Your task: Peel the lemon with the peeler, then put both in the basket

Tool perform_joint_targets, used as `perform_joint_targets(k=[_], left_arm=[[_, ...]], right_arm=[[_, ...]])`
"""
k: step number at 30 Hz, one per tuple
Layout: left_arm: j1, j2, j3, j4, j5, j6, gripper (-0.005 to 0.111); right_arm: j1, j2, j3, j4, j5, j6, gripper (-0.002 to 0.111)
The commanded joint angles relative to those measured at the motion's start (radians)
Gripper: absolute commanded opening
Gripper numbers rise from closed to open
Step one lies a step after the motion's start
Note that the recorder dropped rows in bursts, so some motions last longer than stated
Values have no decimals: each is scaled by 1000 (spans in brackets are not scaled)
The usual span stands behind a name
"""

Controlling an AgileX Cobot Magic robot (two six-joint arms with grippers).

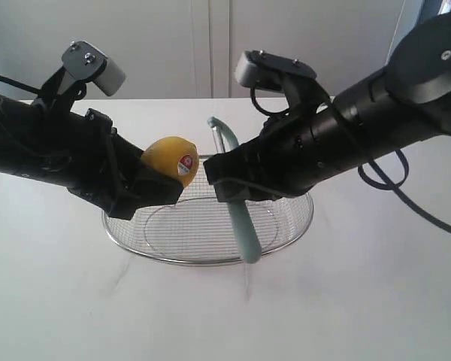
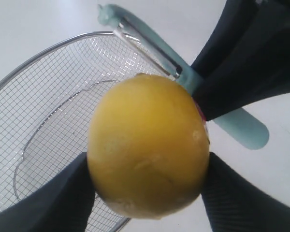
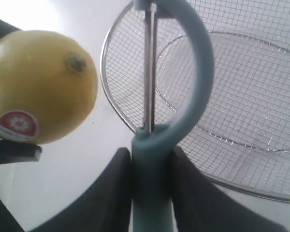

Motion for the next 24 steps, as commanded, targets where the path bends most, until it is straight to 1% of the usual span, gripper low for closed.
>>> perform_joint_targets(k=[1, 3, 9, 17, 24], left_arm=[[-6, -16, -5, -36, 13, 5, 0], [-6, -16, -5, -36, 13, 5, 0], [-6, -16, -5, -36, 13, 5, 0], [-6, -16, -5, -36, 13, 5, 0], [-6, -16, -5, -36, 13, 5, 0]], right_arm=[[0, 39, 1, 0, 14, 6, 0], [0, 54, 1, 27, 20, -1, 0], [2, 73, 1, 128, 67, -111, 0], [2, 73, 1, 147, 119, -152, 0], [2, 69, 1, 157, 87, -156, 0]])
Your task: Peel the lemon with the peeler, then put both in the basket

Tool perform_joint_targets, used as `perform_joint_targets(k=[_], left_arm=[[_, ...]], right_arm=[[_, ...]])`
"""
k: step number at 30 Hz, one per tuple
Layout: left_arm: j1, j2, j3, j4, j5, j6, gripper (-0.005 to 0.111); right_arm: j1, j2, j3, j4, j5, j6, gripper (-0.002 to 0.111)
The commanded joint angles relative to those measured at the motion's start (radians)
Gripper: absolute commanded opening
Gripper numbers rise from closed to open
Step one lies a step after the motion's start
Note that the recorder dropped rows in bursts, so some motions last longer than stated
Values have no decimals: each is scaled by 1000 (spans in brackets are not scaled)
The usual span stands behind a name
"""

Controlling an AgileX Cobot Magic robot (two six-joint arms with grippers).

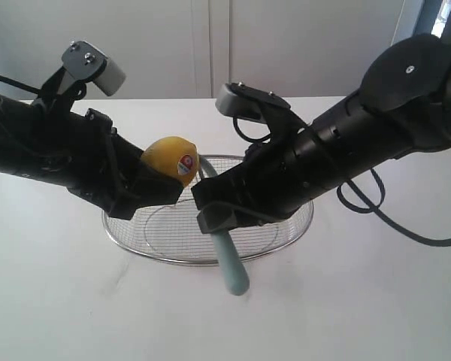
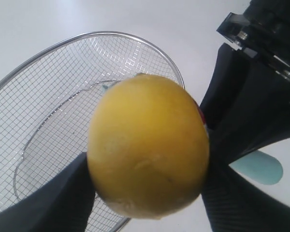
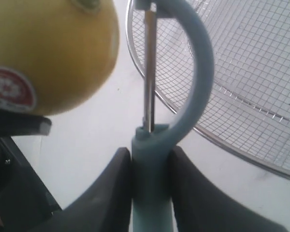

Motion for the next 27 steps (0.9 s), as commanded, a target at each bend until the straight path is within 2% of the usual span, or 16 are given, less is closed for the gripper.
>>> perform_joint_targets(k=[1, 27], left_arm=[[-6, -16, -5, -36, 13, 5, 0], [-6, -16, -5, -36, 11, 5, 0]], right_arm=[[1, -4, 1, 16, -27, -16, 0], [-1, -112, -1, 19, -102, 7, 0]])
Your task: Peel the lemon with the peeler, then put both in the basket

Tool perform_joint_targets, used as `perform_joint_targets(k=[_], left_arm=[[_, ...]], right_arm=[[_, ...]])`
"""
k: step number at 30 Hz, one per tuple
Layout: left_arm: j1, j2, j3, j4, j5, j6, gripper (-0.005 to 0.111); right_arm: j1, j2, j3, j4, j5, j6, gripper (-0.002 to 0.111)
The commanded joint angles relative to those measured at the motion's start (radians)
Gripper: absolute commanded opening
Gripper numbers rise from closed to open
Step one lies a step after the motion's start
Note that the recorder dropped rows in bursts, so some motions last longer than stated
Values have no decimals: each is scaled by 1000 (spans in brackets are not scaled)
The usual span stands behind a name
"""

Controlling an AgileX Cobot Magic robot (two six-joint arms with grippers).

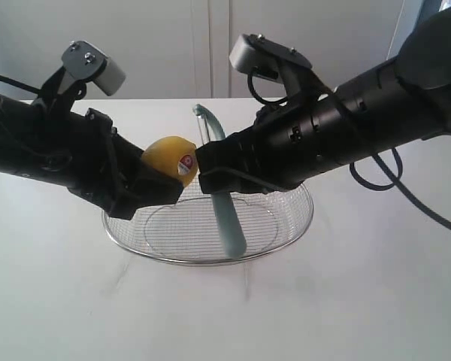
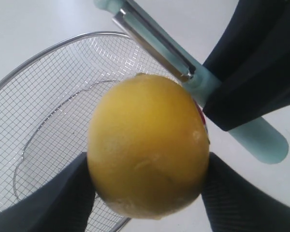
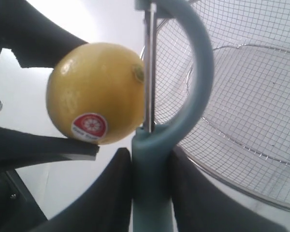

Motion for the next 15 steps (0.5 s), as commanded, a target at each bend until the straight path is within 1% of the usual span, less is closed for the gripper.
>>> perform_joint_targets(k=[1, 15], left_arm=[[-5, -16, -5, -36, 11, 5, 0], [-5, -16, -5, -43, -14, 5, 0]], right_arm=[[-1, -11, -1, 7, -14, 1, 0], [-1, -11, -1, 1, -27, -1, 0]])
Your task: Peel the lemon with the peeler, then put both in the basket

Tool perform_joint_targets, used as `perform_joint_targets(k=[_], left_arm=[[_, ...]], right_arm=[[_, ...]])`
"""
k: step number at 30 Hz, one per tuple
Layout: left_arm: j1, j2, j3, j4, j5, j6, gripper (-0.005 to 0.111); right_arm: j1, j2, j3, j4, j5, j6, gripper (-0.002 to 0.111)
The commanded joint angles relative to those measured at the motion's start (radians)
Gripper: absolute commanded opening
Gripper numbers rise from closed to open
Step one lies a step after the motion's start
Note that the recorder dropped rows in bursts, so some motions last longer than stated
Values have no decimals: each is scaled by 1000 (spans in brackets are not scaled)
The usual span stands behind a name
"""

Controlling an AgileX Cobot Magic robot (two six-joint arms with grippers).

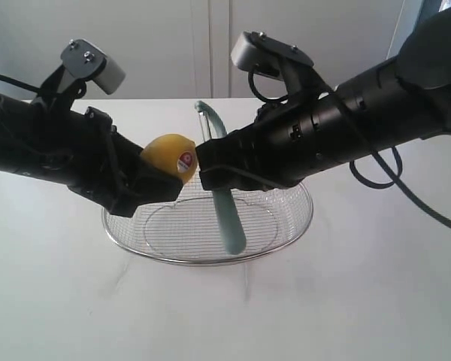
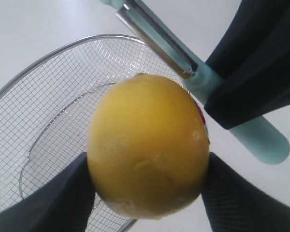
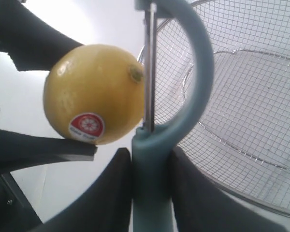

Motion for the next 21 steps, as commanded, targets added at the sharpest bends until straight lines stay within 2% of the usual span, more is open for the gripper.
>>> perform_joint_targets(k=[1, 21], left_arm=[[-5, -16, -5, -42, 3, 3, 0], [-5, -16, -5, -42, 0, 4, 0]], right_arm=[[-1, -11, -1, 1, -9, -1, 0], [-1, -11, -1, -3, -79, -1, 0]])
